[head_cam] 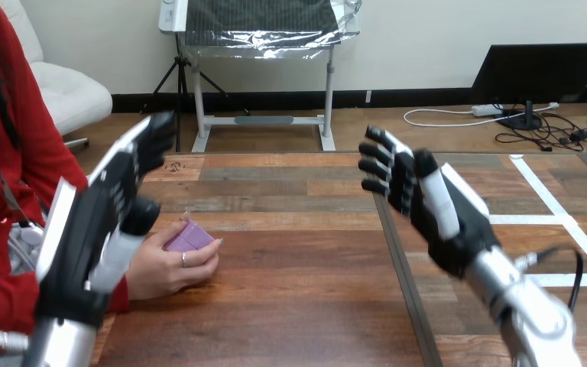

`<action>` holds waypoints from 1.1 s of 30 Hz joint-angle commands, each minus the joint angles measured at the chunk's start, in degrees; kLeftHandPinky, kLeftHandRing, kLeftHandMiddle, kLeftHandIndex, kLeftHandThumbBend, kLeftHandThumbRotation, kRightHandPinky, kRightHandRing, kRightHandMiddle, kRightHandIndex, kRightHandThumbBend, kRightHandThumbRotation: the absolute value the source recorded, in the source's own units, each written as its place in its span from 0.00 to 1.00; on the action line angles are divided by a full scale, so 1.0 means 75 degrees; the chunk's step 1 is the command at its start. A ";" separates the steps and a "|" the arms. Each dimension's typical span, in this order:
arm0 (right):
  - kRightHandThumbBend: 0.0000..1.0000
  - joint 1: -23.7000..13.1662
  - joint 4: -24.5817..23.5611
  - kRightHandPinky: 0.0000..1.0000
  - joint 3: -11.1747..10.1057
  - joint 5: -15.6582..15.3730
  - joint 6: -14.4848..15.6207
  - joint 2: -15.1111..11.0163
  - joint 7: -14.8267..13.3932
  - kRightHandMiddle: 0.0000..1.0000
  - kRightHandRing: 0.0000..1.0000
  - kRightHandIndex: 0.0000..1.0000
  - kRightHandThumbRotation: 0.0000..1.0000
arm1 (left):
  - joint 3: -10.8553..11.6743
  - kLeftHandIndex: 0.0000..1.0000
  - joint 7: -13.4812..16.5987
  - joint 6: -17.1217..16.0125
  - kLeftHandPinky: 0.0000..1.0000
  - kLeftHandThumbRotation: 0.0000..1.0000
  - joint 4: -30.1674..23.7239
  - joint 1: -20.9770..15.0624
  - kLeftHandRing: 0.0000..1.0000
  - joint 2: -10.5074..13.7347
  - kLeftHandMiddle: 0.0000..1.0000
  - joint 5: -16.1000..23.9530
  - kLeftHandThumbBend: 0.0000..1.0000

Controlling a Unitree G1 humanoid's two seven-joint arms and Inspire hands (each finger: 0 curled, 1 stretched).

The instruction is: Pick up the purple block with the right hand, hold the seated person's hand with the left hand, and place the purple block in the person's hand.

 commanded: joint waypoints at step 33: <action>1.00 0.3201 -0.4183 1.00 -0.0197 0.1157 -0.0433 0.0838 -0.0065 0.96 0.97 0.96 1.00 | -0.0590 0.87 -0.0272 -0.0625 0.94 1.00 -0.1229 0.2233 0.90 -0.0894 0.88 -0.1381 0.86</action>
